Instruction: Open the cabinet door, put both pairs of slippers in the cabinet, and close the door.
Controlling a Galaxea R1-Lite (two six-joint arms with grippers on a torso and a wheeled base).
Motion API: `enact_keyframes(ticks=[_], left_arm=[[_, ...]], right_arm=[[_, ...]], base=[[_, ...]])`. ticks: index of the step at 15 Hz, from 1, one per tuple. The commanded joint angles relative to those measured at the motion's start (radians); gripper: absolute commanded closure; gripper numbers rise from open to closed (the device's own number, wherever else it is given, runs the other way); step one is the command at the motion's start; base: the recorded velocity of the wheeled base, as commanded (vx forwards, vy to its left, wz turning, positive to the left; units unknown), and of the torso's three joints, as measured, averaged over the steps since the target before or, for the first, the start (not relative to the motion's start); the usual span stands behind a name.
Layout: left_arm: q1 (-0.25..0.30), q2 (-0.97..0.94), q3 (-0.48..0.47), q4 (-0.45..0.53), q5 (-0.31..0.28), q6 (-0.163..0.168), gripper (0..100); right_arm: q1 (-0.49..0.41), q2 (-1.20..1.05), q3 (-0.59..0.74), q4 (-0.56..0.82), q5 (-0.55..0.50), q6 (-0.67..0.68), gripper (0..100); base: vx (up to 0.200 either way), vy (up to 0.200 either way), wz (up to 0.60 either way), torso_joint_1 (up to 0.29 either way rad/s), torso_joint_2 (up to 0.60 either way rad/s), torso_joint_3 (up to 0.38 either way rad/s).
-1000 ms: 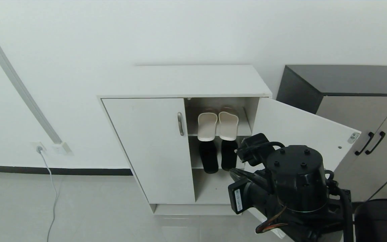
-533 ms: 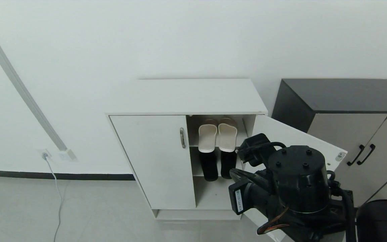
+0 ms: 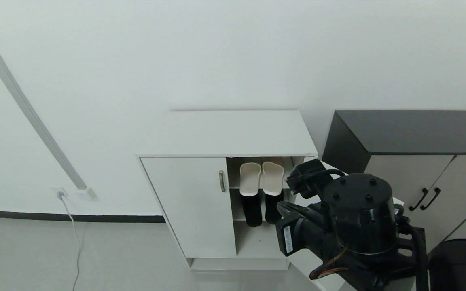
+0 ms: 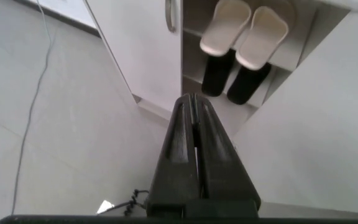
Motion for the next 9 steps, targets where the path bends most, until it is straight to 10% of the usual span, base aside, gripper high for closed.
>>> enact_keyframes(ticks=[1,9], left_arm=[[0.0,0.001,0.0,0.0,0.0,0.0,100],[0.0,0.001,0.0,0.0,0.0,-0.002,100]], right_arm=[[-0.001,0.007,0.0,-0.026,0.0,-0.001,100],[-0.024,0.023,0.031,-0.107,0.0,-0.037,100]], base=[[0.0,0.0,0.0,0.193,-0.41,-0.222],[0.0,0.0,-0.15,0.018,-0.04,-0.019]])
